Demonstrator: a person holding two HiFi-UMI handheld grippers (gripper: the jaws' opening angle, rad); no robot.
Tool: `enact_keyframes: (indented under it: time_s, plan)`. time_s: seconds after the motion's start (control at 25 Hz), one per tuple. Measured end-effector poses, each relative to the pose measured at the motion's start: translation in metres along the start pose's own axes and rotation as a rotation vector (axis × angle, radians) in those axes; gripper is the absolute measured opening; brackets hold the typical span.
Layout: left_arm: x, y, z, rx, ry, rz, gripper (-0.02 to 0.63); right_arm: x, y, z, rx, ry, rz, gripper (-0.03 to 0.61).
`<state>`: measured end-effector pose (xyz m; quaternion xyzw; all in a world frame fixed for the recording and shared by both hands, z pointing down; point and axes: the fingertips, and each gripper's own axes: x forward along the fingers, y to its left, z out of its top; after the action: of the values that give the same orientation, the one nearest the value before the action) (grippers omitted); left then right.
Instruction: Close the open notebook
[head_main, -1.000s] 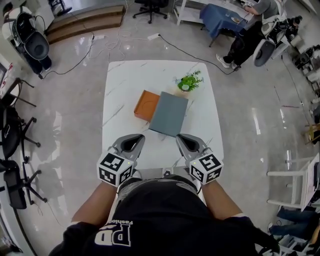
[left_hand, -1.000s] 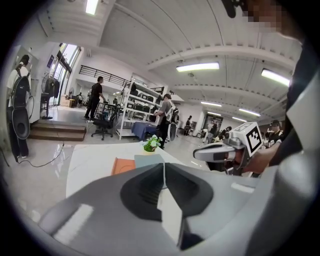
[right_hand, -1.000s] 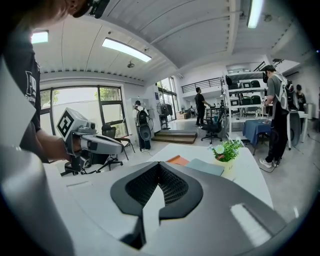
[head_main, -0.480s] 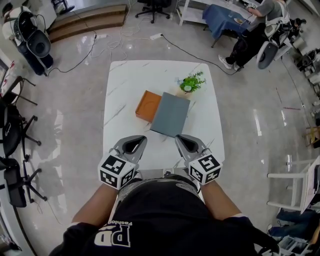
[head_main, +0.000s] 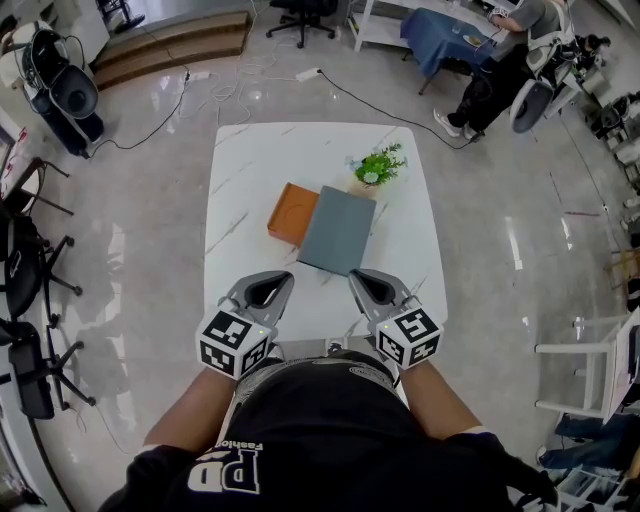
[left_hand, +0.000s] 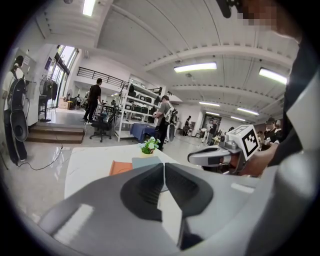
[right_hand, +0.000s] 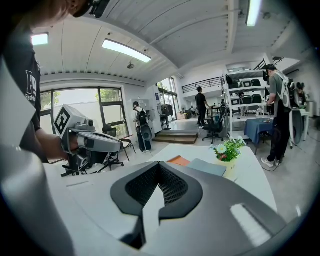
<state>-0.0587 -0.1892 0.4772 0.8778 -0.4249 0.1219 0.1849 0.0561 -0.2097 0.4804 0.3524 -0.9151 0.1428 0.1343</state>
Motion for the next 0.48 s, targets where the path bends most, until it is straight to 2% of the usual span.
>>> enact_keyframes:
  time_s: [0.48]
  plan:
    - [-0.0003, -0.0027, 0.0009, 0.008, 0.000, -0.004, 0.064, -0.0037, -0.0007, -0.0009, -0.001, -0.005, -0.010, 0.000]
